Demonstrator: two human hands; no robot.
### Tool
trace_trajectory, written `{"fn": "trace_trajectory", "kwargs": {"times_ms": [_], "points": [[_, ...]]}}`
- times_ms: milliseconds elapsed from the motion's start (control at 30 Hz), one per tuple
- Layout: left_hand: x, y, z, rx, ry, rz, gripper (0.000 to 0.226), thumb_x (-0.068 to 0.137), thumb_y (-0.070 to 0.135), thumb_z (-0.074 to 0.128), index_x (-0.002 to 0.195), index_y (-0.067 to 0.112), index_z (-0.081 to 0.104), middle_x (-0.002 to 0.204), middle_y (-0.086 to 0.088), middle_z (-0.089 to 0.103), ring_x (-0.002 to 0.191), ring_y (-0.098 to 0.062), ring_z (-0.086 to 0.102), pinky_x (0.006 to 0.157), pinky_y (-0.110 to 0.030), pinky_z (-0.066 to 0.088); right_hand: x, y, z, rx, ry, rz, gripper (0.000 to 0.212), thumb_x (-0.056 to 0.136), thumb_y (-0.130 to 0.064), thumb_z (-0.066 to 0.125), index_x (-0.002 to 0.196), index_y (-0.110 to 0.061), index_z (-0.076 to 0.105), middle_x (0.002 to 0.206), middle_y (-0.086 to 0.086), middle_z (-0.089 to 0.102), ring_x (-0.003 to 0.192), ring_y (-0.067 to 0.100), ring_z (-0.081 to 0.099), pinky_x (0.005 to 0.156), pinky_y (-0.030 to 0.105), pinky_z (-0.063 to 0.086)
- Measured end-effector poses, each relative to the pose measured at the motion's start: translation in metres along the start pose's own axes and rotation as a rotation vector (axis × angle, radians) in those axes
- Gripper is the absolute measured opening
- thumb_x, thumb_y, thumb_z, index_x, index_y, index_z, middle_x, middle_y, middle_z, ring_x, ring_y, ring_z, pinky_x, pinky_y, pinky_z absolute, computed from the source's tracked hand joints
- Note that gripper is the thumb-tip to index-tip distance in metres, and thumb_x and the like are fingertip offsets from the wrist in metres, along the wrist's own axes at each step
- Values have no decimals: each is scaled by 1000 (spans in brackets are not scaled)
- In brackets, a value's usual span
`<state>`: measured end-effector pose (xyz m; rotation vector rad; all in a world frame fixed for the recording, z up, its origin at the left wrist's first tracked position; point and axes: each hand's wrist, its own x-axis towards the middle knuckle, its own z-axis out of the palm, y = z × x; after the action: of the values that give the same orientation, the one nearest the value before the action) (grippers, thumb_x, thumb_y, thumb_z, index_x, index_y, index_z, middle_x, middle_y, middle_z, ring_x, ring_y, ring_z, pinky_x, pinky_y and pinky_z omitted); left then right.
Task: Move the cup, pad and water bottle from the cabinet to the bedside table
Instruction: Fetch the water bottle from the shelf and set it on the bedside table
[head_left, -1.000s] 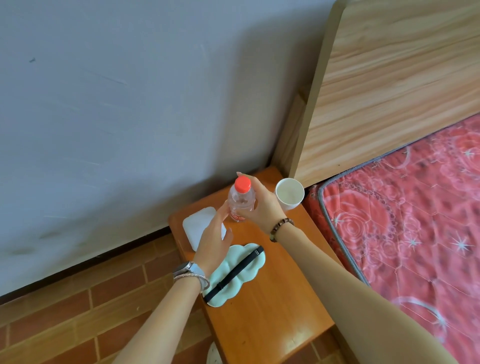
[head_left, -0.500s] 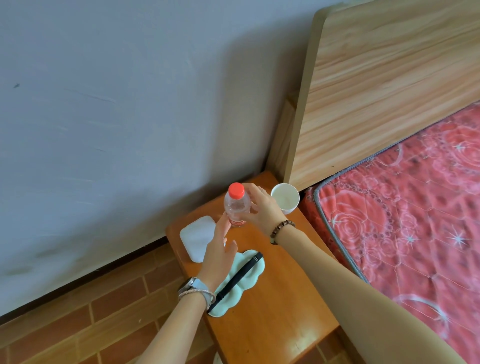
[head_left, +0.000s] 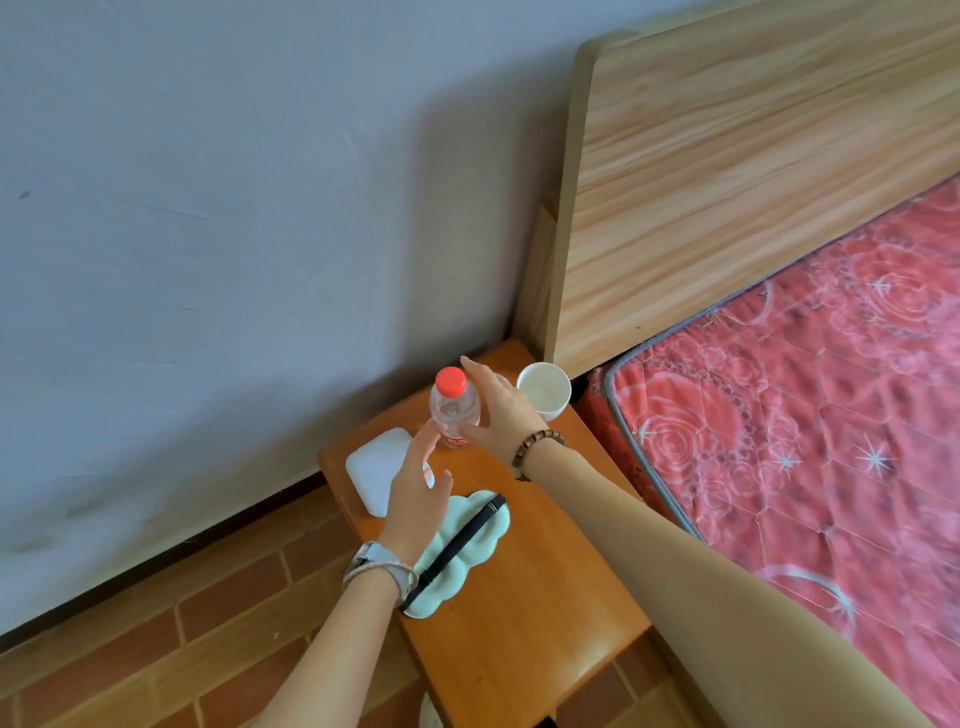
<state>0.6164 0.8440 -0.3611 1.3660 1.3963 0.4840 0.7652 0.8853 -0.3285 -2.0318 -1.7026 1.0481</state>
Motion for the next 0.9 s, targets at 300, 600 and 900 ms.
{"fn": "trace_trajectory", "kwargs": {"times_ms": [300,600,900], "points": [[-69,89,-35,263,143,44,21,89,12,50,107,15,59,101,4,59,95,-12,55,76,-21,40,-92,-36,-60,-141,68,1,24,92,-13,48,115,-19,54,103,2,68,92,26,66,78,43,57],[-158,130,-70,806,129,313,21,92,17,53,111,11,61,104,-8,66,93,-21,62,65,-20,41,-200,-70,-94,-375,143,20,22,95,-19,43,112,-19,57,102,5,64,88,25,61,68,37,53],[-206,125,-121,977,4,473,19,92,15,51,107,9,61,101,-10,66,88,-26,60,71,-32,48,-276,-104,-75,-364,288,179,20,97,-26,45,109,-18,59,102,3,62,92,22,59,69,34,53]]}}
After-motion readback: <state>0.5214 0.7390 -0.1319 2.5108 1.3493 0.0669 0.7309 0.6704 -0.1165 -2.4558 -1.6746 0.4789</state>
